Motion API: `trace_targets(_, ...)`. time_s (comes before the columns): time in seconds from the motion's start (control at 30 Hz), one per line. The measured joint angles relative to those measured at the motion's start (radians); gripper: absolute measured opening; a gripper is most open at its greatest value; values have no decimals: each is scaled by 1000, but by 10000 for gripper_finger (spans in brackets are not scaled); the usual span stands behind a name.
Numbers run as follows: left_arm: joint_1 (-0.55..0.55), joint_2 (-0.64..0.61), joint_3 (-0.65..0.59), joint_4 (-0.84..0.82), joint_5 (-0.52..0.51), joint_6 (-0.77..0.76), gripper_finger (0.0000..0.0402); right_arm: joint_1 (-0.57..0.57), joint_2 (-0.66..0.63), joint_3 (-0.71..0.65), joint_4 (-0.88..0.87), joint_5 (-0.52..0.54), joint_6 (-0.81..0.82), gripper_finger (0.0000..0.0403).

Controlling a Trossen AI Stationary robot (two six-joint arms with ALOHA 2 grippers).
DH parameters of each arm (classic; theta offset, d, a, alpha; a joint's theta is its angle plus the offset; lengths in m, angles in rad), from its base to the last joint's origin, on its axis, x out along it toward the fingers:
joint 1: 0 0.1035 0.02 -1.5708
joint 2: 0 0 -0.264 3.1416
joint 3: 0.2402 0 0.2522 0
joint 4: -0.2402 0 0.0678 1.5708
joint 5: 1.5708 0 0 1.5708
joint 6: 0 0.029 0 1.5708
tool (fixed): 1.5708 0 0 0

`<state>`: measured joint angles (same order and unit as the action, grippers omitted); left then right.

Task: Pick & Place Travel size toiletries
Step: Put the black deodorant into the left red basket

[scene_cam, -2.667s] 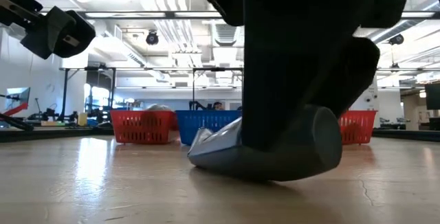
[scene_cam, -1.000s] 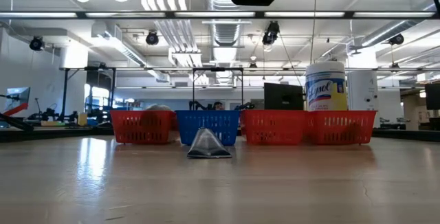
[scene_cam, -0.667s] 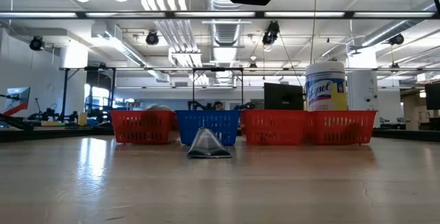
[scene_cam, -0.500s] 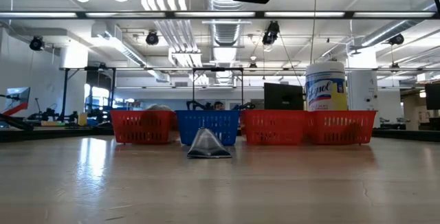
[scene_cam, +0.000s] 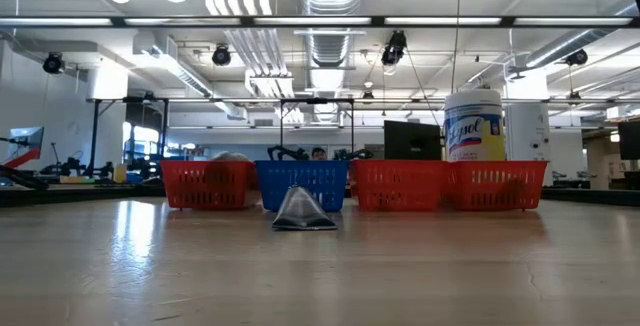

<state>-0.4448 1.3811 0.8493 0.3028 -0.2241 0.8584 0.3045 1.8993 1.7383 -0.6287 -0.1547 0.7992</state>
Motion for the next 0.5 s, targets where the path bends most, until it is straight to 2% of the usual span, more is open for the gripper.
trace_targets(0.27, 7, -60, -4, -19, 7, -61, 215, 6, -12, 5, 14, 6, -22, 209)
trace_targets(0.5, 17, -109, -4, -98, 15, -117, 226, 8, -17, 6, 16, 3, -36, 209)
